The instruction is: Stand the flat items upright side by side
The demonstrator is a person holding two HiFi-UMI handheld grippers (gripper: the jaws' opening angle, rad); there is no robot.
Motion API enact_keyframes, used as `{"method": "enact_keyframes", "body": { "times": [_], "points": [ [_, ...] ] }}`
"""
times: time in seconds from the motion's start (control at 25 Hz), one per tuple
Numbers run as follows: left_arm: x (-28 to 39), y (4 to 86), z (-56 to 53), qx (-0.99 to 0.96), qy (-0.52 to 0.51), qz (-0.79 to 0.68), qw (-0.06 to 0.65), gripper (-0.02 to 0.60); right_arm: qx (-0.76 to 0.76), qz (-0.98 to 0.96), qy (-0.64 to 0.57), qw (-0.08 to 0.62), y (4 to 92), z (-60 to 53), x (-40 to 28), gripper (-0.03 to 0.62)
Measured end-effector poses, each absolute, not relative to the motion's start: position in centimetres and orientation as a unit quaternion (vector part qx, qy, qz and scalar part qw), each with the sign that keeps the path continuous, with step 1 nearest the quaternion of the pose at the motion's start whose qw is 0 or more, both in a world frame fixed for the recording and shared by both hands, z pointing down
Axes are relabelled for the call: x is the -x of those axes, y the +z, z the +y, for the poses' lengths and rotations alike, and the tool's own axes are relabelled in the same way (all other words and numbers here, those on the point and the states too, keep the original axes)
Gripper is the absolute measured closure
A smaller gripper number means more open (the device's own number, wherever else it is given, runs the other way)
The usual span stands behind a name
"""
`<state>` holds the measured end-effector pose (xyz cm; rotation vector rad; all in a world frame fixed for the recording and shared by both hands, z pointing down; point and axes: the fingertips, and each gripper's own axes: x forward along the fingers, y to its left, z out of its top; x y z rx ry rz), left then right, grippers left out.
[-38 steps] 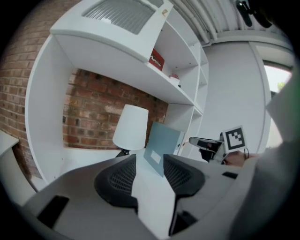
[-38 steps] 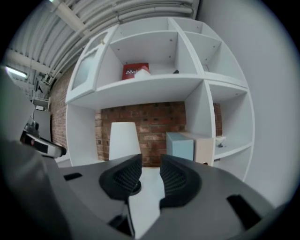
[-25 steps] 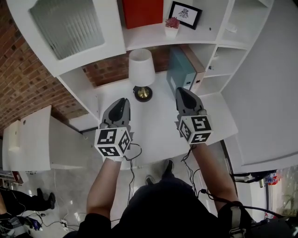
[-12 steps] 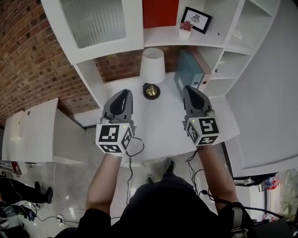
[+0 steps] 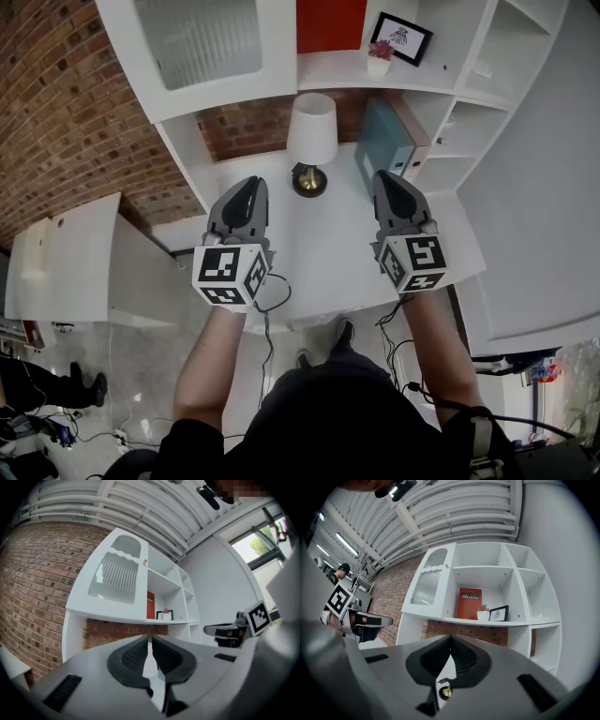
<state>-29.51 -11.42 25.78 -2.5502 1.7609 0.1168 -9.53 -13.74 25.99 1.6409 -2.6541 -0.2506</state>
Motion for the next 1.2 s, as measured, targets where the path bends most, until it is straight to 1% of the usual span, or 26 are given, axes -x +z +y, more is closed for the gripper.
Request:
{"method": "enact_keyframes", "body": {
  "times": [1.2],
  "points": [
    [29.1,27.2,-13.4,0.82,0.028,0.572,0.006,0.552,-0.515,-0.854,-0.071,0.007,26.9,-15.4,9.5,0.594]
  ]
}}
